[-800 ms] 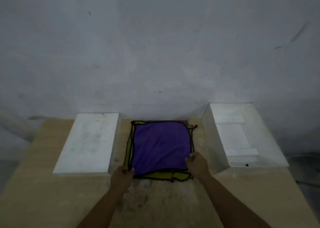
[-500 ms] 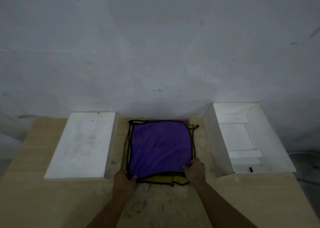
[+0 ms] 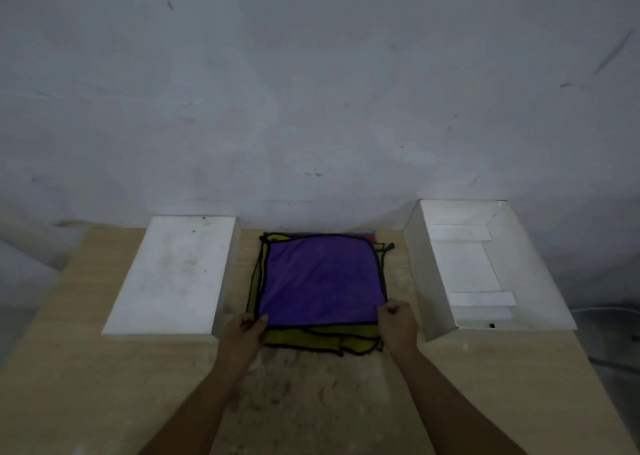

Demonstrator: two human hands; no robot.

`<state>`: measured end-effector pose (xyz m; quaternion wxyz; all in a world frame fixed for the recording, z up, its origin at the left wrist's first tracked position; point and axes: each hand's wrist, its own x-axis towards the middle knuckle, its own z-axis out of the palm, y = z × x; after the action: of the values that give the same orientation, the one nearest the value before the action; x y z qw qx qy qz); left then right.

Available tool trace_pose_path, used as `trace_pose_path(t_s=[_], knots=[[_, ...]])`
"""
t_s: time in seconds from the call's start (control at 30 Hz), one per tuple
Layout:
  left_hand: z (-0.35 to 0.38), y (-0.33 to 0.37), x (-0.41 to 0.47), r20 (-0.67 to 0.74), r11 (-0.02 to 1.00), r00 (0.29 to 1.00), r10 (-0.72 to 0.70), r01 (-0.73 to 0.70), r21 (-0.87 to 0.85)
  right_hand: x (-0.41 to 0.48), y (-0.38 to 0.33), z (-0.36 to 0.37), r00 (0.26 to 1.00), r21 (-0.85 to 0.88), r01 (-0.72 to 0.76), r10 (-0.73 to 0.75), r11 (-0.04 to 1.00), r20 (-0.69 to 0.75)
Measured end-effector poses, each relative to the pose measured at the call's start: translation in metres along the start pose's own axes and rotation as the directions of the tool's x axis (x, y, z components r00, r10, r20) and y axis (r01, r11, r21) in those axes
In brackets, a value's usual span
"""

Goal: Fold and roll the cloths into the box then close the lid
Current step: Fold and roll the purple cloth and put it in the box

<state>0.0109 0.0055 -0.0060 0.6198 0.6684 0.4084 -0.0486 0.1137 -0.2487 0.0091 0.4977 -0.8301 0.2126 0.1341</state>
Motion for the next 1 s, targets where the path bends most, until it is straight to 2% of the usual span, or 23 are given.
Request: trace_pose_path(t_s=[0.17,0.27,0.37,0.47,0.63,0.77,0.9,1.0], knots=[[-0.001,0.022,-0.050,-0.009,0.947,0.998,0.058,-0.058,-0.316,-0.016,0.010,-0.024,0.992,0.235,0.023,-0.051,0.972,0.115],[-0.008,0.015,-0.074,-0.043,0.918,0.993,0.110,-0.118,-0.380,-0.036,0.018,-0.038,0.978,0.324,-0.022,-0.047,0.946,0.203],[-0.016,-0.006,-0.104,-0.041,0.903,0.994,0.098,-0.106,-0.417,-0.064,0.034,-0.053,0.951,0.379,-0.094,-0.029,0.921,0.307],[-0.021,-0.034,-0.136,-0.034,0.914,0.995,0.091,-0.097,-0.393,-0.089,0.058,-0.065,0.927,0.375,-0.144,-0.008,0.916,0.376],[-0.027,-0.091,-0.174,-0.052,0.911,0.998,-0.042,0.017,-0.412,-0.124,0.108,-0.081,0.880,0.307,-0.216,0.048,0.927,0.472],[-0.035,-0.126,-0.202,-0.013,0.953,0.996,-0.083,0.076,-0.295,-0.140,0.143,-0.093,0.831,0.233,-0.282,0.115,0.931,0.545],[-0.045,-0.147,-0.219,0.065,0.972,0.990,-0.124,0.135,-0.191,-0.151,0.171,-0.103,0.754,0.099,-0.254,0.133,0.962,0.643],[-0.051,-0.151,-0.222,0.096,0.991,0.990,-0.107,0.114,-0.076,-0.153,0.181,-0.110,0.691,-0.016,-0.132,0.103,0.991,0.716]])
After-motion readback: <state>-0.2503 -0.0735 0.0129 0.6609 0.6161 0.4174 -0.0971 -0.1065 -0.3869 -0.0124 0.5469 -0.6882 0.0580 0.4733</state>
